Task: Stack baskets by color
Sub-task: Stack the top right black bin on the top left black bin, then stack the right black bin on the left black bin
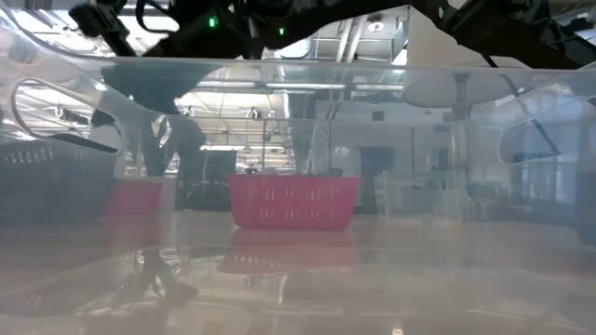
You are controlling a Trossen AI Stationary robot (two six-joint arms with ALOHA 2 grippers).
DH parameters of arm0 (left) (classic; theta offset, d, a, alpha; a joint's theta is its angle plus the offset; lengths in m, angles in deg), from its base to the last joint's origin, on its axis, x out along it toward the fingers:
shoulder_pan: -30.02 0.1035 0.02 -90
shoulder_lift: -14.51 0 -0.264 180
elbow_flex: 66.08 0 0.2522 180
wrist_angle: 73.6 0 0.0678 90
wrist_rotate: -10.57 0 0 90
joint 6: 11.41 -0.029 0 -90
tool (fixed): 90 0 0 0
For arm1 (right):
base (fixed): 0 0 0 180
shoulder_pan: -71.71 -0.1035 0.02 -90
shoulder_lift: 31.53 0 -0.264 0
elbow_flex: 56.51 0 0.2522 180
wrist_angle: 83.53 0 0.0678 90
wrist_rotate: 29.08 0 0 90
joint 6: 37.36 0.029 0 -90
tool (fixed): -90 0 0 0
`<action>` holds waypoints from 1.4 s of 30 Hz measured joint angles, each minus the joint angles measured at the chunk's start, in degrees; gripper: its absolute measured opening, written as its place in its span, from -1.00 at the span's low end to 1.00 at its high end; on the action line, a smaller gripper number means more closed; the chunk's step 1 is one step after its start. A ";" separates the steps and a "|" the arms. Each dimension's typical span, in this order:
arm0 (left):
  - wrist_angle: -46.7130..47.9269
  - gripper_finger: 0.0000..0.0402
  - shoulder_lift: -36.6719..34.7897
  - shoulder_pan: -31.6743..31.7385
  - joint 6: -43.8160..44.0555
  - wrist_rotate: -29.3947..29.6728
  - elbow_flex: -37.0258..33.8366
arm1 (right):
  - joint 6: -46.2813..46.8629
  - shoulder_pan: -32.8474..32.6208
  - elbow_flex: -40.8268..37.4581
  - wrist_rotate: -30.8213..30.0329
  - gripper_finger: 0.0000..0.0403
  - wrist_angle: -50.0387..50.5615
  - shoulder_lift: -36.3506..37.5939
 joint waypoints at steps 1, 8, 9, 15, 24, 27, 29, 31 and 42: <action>0.01 0.16 0.00 0.01 0.00 0.00 0.00 | -0.21 0.10 -0.91 0.45 -0.96 -1.22 0.00; 0.00 0.16 0.00 0.01 0.04 0.09 0.00 | -0.13 0.82 -5.15 2.47 -0.98 -5.62 -0.02; 0.02 0.16 0.00 0.00 0.04 0.09 0.00 | 0.19 0.95 -5.34 2.59 -0.98 -5.00 -0.02; 0.01 0.16 0.00 0.02 0.24 0.14 0.00 | -0.90 1.09 -5.50 2.79 -0.97 -3.43 -0.02; -0.12 0.16 0.00 0.02 0.15 -0.50 0.00 | -10.24 1.21 -2.40 5.79 -0.99 -0.33 4.90; -0.15 0.16 -0.18 0.01 -0.77 -1.70 0.00 | -11.13 0.52 -2.21 5.67 -0.97 13.58 10.07; -0.17 0.16 -0.52 0.01 -1.71 -2.44 0.00 | -10.88 -0.65 -2.25 5.45 -0.95 24.81 13.78; -0.23 0.16 -0.55 0.00 -2.63 -2.98 0.00 | -8.88 -2.50 -2.27 5.23 -0.94 34.83 17.55; -0.19 0.16 -0.14 0.02 -5.90 -4.38 0.00 | 30.60 -20.40 -3.58 3.47 -0.79 83.63 29.68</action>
